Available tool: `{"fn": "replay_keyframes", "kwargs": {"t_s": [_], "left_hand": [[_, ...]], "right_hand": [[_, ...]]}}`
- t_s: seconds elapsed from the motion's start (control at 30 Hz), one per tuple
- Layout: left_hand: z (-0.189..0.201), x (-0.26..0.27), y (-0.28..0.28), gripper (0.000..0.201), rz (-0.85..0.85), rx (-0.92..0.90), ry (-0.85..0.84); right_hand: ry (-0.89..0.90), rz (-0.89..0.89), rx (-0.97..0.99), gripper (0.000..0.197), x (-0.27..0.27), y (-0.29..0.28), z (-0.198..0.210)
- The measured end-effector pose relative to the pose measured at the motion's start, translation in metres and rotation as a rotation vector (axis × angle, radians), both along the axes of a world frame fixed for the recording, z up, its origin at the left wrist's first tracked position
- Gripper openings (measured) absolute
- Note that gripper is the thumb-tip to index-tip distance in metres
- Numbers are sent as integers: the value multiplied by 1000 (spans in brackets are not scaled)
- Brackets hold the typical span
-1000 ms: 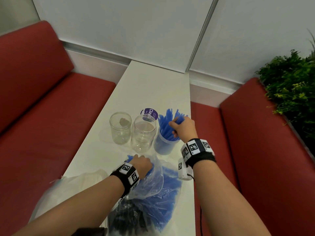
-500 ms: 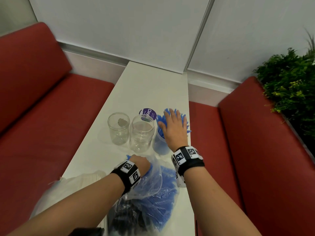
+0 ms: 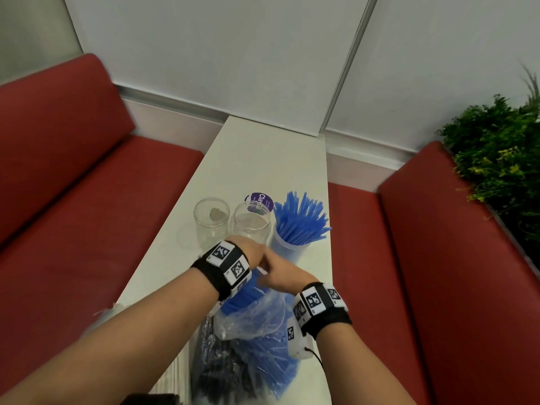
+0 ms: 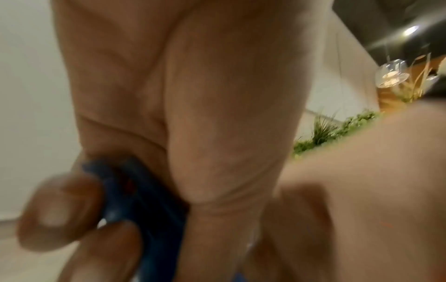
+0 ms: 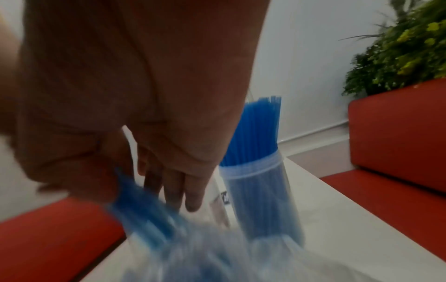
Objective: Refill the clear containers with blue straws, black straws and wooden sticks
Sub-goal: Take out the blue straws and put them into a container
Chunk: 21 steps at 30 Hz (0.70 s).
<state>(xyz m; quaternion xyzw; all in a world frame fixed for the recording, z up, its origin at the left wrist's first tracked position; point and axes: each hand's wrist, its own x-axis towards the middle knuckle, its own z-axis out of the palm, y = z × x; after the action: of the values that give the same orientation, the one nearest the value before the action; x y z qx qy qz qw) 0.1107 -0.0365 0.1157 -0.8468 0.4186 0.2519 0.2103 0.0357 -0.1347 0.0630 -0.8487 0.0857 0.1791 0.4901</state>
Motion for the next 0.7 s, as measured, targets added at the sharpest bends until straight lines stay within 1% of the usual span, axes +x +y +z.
{"fn": "replay_keyframes", "kwargs": {"t_s": [0.03, 0.07, 0.1, 0.13, 0.17, 0.2, 0.23, 0.27, 0.3, 0.33, 0.4, 0.43, 0.47, 0.5, 0.53, 0.57, 0.63, 0.67, 0.7], "left_hand": [[11, 1, 0, 33, 11, -18, -1], [24, 1, 0, 33, -8, -44, -13], [33, 0, 1, 34, 4, -101, -16], [44, -3, 0, 33, 13, -150, -19], [54, -6, -1, 30, 14, -204, -31], [66, -9, -3, 23, 11, -238, -56], [76, -11, -3, 13, -36, -287, -95], [83, -10, -5, 18, -88, -389, -113], [88, -10, -4, 32, -104, -487, -102], [90, -9, -4, 40, -111, -586, -93], [84, -6, -5, 46, -96, -733, -87], [80, -7, -5, 47, -81, -787, -69], [75, -8, -6, 48, -60, -848, -26], [71, -9, -5, 47, -22, -919, 51], [68, -8, -4, 45, 30, -1028, 171], [67, -6, -2, 43, 98, -1159, 334], [65, -3, 1, 42, 267, -1447, 630], [62, -1, 2, 46, 377, -1558, 732], [56, 2, 4, 50, 500, -1620, 817]], "right_hand": [[8, 24, -75, 70, -3, 5, -7], [-22, 14, -110, 59, -4, 9, -17], [-46, -51, -123, 40, -5, 14, -22], [-81, -121, -86, 15, -6, 18, -25], [-107, -190, -38, 12, -7, 22, -23], [-163, -261, 28, 20, -6, 24, -26], [-201, -321, 106, 15, -7, 28, -21], [-252, -379, 191, 14, -7, 29, -18], [-277, -401, 235, 26, -8, 31, -10], [-292, -428, 287, 31, -6, 32, -7], [-281, -465, 263, 24, 0, 31, 2], [-277, -469, 234, 26, 3, 31, 6], [-282, -488, 224, 30, 5, 29, 7], [-285, -503, 231, 33, 6, 28, 11], [-303, -523, 252, 36, 5, 28, 13], [-320, -536, 295, 38, 3, 28, 14], [-371, -579, 365, 42, 0, 25, 19], [-409, -597, 399, 42, -2, 22, 23], [-449, -615, 449, 42, -4, 19, 29]]}}
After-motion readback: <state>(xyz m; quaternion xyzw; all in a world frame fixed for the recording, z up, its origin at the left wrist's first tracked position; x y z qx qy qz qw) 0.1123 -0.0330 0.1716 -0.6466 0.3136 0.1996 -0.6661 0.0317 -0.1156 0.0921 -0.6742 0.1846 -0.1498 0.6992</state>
